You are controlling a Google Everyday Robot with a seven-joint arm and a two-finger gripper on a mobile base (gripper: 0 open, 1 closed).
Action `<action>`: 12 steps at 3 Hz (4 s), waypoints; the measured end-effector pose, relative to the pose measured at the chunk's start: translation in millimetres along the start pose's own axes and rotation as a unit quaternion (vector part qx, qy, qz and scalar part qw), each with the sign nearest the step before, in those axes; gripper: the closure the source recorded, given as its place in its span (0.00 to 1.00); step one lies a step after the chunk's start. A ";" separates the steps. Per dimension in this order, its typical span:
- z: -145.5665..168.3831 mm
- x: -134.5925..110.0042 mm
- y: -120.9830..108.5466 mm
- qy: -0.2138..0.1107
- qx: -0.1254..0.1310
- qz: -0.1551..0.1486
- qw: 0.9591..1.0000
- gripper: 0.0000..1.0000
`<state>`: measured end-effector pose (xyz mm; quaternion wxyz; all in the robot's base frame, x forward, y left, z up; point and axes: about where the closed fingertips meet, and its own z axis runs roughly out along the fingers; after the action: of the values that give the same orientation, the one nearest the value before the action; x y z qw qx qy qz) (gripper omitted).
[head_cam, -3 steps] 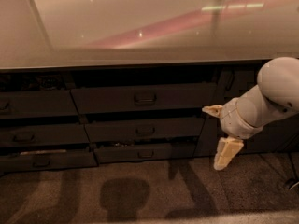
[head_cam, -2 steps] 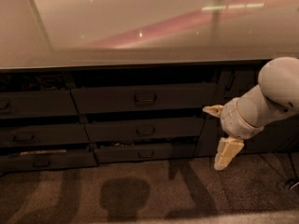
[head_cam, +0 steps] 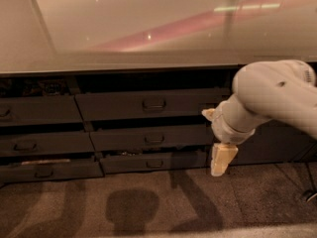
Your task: Open top drawer
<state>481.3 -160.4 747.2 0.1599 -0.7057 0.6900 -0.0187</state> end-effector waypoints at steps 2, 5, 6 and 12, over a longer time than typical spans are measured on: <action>4.8 10.3 2.4 0.038 0.004 0.007 0.999 0.00; 4.4 57.9 -78.1 0.077 0.095 -0.002 0.993 0.00; -4.6 54.6 -91.1 0.075 0.106 -0.020 0.991 0.00; 62.4 108.2 -173.6 0.149 0.081 0.018 0.985 0.00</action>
Offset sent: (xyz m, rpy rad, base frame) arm -0.0017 -0.0077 -0.0080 -0.0704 -0.0032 -0.0302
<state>669.9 -254.5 710.8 0.1124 -0.6667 0.7152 -0.1770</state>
